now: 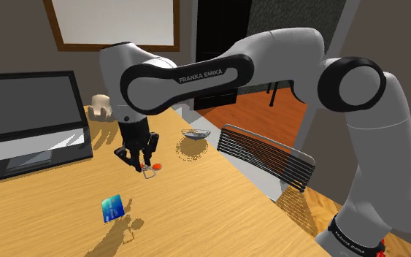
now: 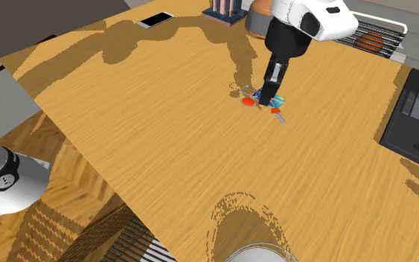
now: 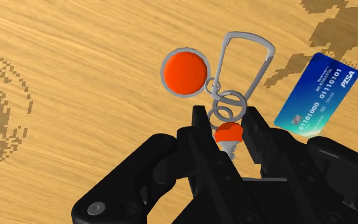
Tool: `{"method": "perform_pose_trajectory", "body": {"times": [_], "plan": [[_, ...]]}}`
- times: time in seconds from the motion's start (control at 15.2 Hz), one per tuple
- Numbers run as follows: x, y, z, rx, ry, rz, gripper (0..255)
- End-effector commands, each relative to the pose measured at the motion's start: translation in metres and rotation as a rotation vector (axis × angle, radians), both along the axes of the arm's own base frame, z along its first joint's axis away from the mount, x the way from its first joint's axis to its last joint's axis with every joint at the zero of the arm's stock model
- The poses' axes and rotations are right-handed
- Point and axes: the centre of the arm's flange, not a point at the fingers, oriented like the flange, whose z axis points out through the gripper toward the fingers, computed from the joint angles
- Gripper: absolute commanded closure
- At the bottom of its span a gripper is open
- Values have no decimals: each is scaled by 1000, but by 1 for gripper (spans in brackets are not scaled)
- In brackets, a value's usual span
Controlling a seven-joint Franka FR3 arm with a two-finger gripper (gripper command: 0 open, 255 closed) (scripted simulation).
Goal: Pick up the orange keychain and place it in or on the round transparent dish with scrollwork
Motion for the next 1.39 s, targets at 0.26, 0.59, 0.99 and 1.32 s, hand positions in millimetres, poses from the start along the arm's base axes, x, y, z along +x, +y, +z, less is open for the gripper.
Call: {"method": "perform_pose_trajectory", "body": {"times": [0.26, 0.59, 0.99, 1.32], "plan": [[0, 1, 29, 0, 0, 0, 255], [22, -61, 31, 0, 0, 0, 255], [48, -136, 33, 0, 0, 0, 255], [70, -198, 35, 0, 0, 0, 255]]}}
